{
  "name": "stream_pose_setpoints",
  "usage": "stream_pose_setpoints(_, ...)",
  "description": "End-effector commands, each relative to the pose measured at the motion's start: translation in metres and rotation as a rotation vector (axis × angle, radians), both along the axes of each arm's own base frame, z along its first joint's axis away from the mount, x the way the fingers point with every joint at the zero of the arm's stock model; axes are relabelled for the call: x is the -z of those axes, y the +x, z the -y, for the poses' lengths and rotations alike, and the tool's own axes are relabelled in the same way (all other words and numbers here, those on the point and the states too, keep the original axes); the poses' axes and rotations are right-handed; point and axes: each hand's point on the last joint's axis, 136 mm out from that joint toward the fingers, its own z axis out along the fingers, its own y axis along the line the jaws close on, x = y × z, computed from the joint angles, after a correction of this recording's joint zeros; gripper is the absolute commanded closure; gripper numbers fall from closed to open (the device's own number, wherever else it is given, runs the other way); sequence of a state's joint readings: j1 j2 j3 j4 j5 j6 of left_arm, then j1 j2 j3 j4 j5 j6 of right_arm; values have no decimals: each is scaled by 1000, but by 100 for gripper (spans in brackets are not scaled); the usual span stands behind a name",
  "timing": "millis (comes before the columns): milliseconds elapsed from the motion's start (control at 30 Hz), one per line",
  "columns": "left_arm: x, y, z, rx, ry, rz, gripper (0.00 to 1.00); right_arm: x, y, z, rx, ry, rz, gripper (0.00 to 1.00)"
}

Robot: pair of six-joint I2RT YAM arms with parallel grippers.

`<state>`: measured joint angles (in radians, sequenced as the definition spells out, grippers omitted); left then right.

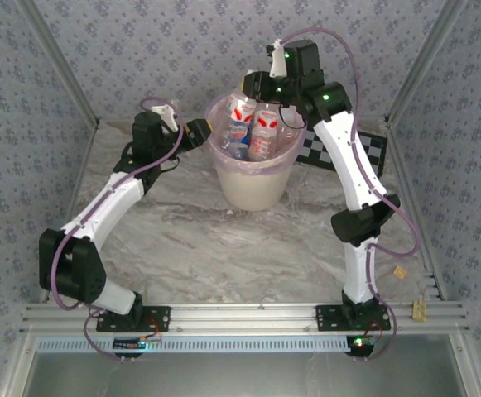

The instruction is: Put the plastic bottles in the bin

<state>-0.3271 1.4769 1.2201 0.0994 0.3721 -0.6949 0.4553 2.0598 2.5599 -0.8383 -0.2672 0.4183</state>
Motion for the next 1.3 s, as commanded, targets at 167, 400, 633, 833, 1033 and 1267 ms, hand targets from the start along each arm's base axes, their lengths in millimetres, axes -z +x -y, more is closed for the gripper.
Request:
stream_pose_setpoints(167,-28,4,9,46,-45,73,42,118,-10,-27,-66,-201,-281,70)
stream_pose_setpoints(400,-30,5,11,52,-39,77,43,134,-11,-31,-80,-220,-306,64)
stream_pose_setpoints(633,-41,5,10,54,-39,98,43,94,1,-14,-42,-164,-211,45)
stream_pose_setpoints(833,-55,4,9,53,-28,121,43,53,2,-6,-28,-147,-87,23)
stream_pose_setpoints(1033,-63,6,5,32,18,123,41,7,-9,11,16,-171,48,11)
stream_pose_setpoints(1267,-84,0,20,42,259,173,29,-5,-23,51,83,-210,66,4)
